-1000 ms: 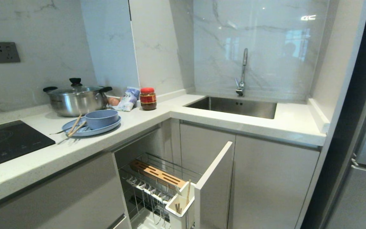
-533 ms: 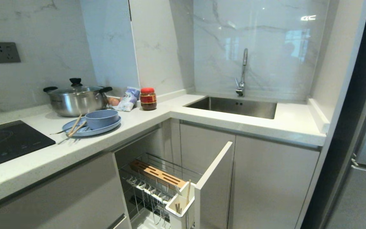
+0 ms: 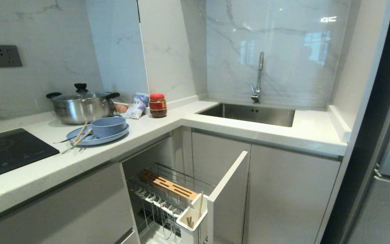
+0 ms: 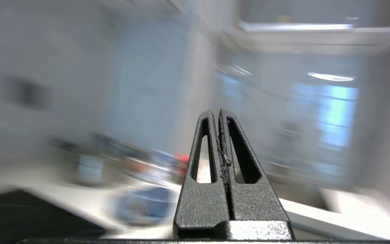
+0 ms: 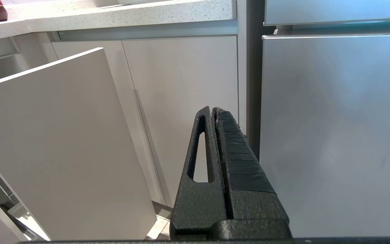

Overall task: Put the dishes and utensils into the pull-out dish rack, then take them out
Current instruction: Close the cupboard

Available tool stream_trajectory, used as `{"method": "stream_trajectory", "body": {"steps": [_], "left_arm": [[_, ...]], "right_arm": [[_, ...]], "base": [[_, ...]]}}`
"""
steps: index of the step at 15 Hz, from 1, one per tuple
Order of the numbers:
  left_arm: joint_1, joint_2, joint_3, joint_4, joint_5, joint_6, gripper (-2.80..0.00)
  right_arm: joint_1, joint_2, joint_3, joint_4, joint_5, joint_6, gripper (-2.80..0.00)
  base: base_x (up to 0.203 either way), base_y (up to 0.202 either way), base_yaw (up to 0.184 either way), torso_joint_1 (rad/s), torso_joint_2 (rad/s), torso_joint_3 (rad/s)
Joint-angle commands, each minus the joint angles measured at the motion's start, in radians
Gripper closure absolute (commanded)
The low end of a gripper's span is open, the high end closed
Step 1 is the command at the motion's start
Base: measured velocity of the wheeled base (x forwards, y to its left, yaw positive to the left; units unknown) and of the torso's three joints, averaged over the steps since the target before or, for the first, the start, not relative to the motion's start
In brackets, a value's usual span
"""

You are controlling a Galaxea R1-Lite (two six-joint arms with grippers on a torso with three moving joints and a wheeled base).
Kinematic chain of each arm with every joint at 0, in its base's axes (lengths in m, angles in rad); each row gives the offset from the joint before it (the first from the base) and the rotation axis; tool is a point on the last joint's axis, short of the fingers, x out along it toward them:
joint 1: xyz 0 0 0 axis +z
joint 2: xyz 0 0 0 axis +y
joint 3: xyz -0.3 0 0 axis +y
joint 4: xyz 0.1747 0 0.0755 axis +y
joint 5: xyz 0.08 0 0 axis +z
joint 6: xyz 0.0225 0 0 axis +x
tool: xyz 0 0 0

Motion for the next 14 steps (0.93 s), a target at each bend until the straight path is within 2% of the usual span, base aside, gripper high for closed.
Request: {"method": "stream_trajectory", "body": {"steps": [1, 3, 6, 9, 11, 14], "left_arm": [[-0.151, 0.311, -0.101, 0.014, -0.016, -0.164, 0.0], [-0.288, 0.452, -0.118, 0.018, -0.056, -0.246, 0.0], [-0.443, 0.676, -0.126, 0.021, -0.085, -0.279, 0.0], [-0.553, 0.874, -0.122, 0.028, -0.094, -0.298, 0.0], [-0.608, 0.98, -0.135, 0.075, -0.099, -0.32, 0.0], [-0.663, 1.104, -0.164, 0.168, -0.173, -0.329, 0.0]], "right_arm": [[0.0, -0.004, 0.0, 0.0, 0.0, 0.001, 0.0], [0.0, -0.004, 0.0, 0.0, 0.0, 0.001, 0.0], [0.0, -0.004, 0.0, 0.0, 0.0, 0.001, 0.0], [0.0, -0.004, 0.0, 0.0, 0.0, 0.001, 0.0], [0.0, -0.004, 0.0, 0.0, 0.0, 0.001, 0.0], [0.0, -0.004, 0.0, 0.0, 0.0, 0.001, 0.0]], "base": [[0.0, 0.0, 0.0, 0.0, 0.0, 0.0], [0.0, 0.0, 0.0, 0.0, 0.0, 0.0], [0.0, 0.0, 0.0, 0.0, 0.0, 0.0], [0.0, 0.0, 0.0, 0.0, 0.0, 0.0], [0.0, 0.0, 0.0, 0.0, 0.0, 0.0], [0.0, 0.0, 0.0, 0.0, 0.0, 0.0]]}}
